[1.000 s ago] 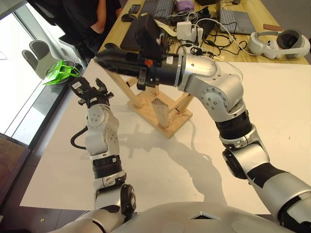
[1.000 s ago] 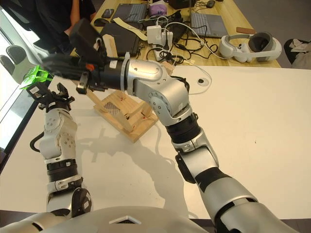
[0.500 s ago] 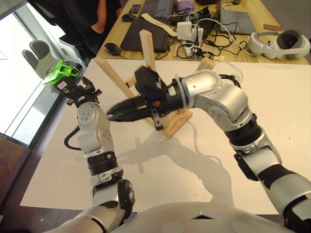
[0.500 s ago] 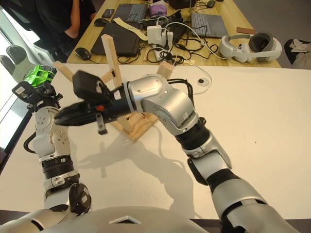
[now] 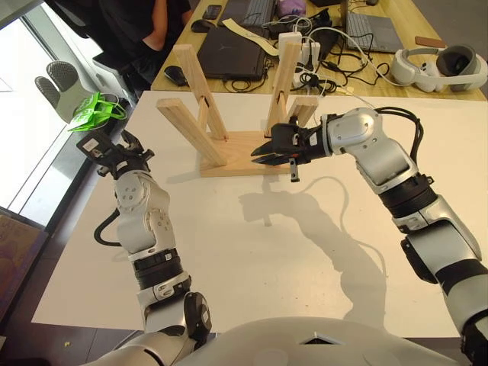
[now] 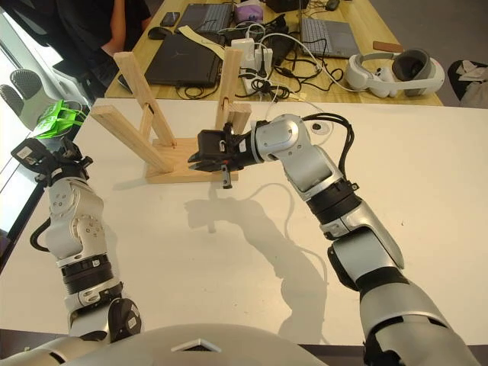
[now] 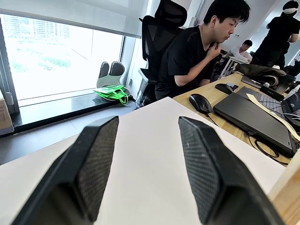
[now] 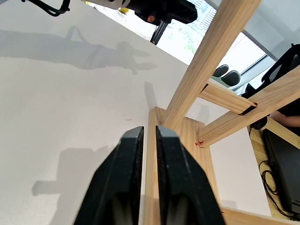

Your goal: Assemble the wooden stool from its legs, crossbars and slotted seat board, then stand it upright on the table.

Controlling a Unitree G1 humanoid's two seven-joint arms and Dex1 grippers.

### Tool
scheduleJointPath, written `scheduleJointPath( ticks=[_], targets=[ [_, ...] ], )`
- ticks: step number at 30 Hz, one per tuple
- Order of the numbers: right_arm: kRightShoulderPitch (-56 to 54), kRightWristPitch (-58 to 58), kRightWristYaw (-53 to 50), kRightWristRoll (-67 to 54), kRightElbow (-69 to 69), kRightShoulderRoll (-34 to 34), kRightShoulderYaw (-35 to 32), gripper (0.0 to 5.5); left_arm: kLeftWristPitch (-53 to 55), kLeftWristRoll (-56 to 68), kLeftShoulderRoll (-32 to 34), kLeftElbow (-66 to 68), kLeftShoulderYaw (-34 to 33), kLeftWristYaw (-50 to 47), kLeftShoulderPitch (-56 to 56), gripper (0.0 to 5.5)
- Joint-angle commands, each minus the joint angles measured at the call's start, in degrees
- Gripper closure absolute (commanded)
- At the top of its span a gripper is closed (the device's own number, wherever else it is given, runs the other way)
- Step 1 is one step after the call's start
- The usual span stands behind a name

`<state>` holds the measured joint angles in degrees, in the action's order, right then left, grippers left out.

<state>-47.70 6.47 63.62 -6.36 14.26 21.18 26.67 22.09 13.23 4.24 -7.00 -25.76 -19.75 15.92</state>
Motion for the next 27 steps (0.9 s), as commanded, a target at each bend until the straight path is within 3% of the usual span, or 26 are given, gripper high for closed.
scheduleJointPath(
  ticks=[1, 4, 7, 14, 19, 27],
  targets=[
    [-1.8, 14.1, -1.4, -14.5, -8.0, -4.4, -10.2, 5.03, 2.2, 0.1, 0.1, -2.1, 0.2, 0.2, -1.4, 3.15],
    [-6.2, 24.6, -18.5, -26.7, -10.4, -14.3, -23.1, 5.03, 3.4, 0.1, -0.5, -3.5, 0.8, 0.4, -2.7, 3.15],
    [-9.6, 22.3, -35.8, -24.9, -9.2, -20.1, -29.5, 5.03, 4.3, -0.1, -1.7, -4.8, 2.6, 0.6, -3.4, 3.15],
    [-0.9, 23.4, -56.0, -11.8, -14.8, -24.9, -24.4, 5.03, 5.7, -0.6, -3.0, -5.8, 5.8, 0.4, -2.0, 3.15],
    [3.7, 24.1, -59.3, -8.6, -21.1, -24.7, -22.7, 5.03, 5.8, -0.8, -2.2, -5.2, 6.3, 0.7, -0.7, 3.15],
    [11.3, 19.6, -61.3, -2.5, -19.0, -23.4, -22.0, 5.03, 5.7, -1.1, -1.9, -3.9, 7.4, 2.3, -0.5, 3.15]
  ],
)
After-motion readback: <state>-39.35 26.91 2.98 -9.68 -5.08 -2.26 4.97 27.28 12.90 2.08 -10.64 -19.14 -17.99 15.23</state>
